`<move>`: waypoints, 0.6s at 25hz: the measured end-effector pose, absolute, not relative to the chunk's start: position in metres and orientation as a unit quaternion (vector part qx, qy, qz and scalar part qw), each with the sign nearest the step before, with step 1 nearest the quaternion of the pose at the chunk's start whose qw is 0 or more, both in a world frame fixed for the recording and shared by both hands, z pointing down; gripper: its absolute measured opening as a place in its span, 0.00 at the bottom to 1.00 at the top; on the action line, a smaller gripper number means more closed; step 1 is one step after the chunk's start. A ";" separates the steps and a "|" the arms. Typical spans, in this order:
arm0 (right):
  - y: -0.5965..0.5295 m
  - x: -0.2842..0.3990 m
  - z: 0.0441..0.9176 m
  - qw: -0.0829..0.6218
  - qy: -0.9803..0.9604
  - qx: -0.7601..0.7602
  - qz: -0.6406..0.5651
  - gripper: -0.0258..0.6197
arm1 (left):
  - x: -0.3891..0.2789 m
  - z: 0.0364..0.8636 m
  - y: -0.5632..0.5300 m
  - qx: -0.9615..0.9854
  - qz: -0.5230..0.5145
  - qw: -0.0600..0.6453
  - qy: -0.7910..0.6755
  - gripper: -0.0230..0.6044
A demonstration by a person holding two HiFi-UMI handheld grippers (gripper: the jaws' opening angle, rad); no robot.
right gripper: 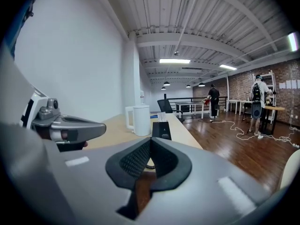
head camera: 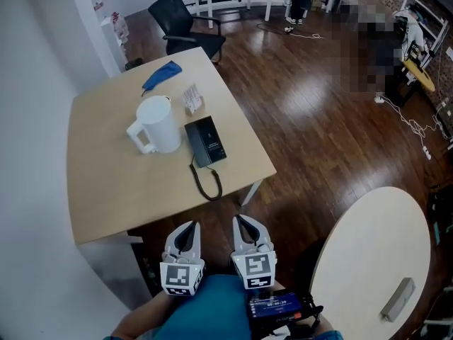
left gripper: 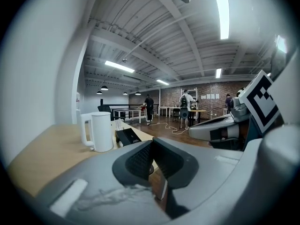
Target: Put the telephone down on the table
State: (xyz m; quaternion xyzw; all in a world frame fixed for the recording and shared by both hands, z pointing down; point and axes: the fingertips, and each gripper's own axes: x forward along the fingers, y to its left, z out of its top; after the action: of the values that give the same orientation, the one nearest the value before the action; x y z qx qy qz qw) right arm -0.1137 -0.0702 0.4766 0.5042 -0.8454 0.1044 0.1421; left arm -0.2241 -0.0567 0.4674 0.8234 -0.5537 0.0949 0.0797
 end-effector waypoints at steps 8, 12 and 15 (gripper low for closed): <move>-0.066 -0.131 0.473 0.149 -0.844 0.507 0.091 0.03 | -0.248 0.468 -0.054 0.823 0.089 0.077 -0.556 0.06; -0.064 -0.137 0.474 0.150 -0.842 0.509 0.092 0.03 | -0.256 0.471 -0.052 0.823 0.092 0.079 -0.555 0.06; -0.065 -0.139 0.472 0.148 -0.841 0.513 0.093 0.03 | -0.258 0.472 -0.051 0.826 0.095 0.081 -0.549 0.06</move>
State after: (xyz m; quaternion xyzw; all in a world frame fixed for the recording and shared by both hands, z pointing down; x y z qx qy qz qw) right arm -0.1393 -0.0650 0.4724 0.5126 -0.8407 0.0927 0.1478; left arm -0.2583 -0.0513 0.4716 0.8262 -0.5493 0.0953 0.0809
